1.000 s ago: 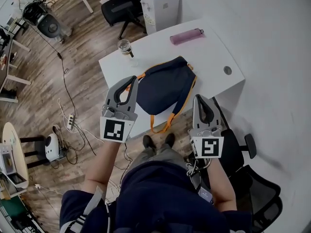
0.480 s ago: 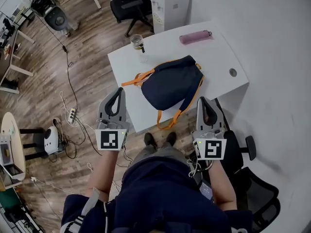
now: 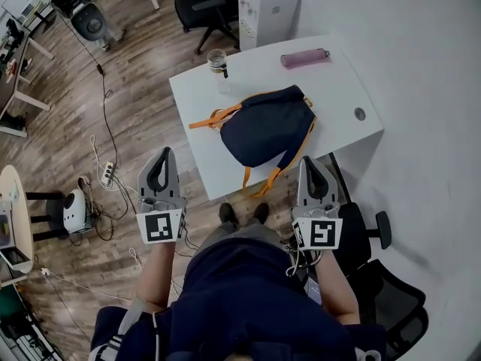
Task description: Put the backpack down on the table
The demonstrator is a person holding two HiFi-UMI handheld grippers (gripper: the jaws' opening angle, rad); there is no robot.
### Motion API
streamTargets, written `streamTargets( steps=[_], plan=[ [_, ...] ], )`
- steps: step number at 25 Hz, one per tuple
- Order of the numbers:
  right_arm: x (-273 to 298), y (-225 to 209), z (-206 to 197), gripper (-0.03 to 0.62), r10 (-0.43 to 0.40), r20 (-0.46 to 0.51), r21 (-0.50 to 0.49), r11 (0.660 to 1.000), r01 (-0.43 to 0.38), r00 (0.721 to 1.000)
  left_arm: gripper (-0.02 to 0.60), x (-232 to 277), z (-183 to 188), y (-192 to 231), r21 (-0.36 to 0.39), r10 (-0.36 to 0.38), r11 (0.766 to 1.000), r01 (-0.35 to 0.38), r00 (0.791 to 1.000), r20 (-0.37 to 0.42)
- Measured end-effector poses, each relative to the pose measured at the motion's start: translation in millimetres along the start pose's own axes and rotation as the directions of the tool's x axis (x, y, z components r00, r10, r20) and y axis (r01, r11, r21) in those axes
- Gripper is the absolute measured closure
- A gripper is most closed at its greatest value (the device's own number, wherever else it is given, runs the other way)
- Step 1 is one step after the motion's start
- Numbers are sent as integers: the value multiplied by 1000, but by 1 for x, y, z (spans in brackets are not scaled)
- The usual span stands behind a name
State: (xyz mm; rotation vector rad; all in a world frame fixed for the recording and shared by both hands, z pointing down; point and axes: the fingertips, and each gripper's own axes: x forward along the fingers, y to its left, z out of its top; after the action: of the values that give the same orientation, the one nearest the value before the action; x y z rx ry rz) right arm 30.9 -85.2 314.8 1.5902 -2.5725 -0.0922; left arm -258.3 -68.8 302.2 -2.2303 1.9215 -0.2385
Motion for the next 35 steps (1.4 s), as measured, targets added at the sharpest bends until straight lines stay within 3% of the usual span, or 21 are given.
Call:
streamTargets(
  steps=[9,18,26,31,35],
  plan=[
    [-3,9,-13,595,5,-23,-21,1000,-6,1000,579,-10,-11,10,10,56,998,-56,998,-18],
    [0,3,-27,597,-26,-93,-6,1000,26,995,579,-16,-21,3,-5,46,999,-46,998,-48],
    [7,9,-31,597,-4,-107,2,1000,5,994,580,-14,-30,0,-13,41,999,-42,994,-98],
    [10,8,-33,597,-8,-116,-9,1000,7,993,580,-11,-25,-7,-53,25,998,-27,999,-48],
    [13,8,-34,598,-1,-115,-14,1000,0,993,579,-11,-28,-10,-62,23,998,-27,998,-56]
  ],
)
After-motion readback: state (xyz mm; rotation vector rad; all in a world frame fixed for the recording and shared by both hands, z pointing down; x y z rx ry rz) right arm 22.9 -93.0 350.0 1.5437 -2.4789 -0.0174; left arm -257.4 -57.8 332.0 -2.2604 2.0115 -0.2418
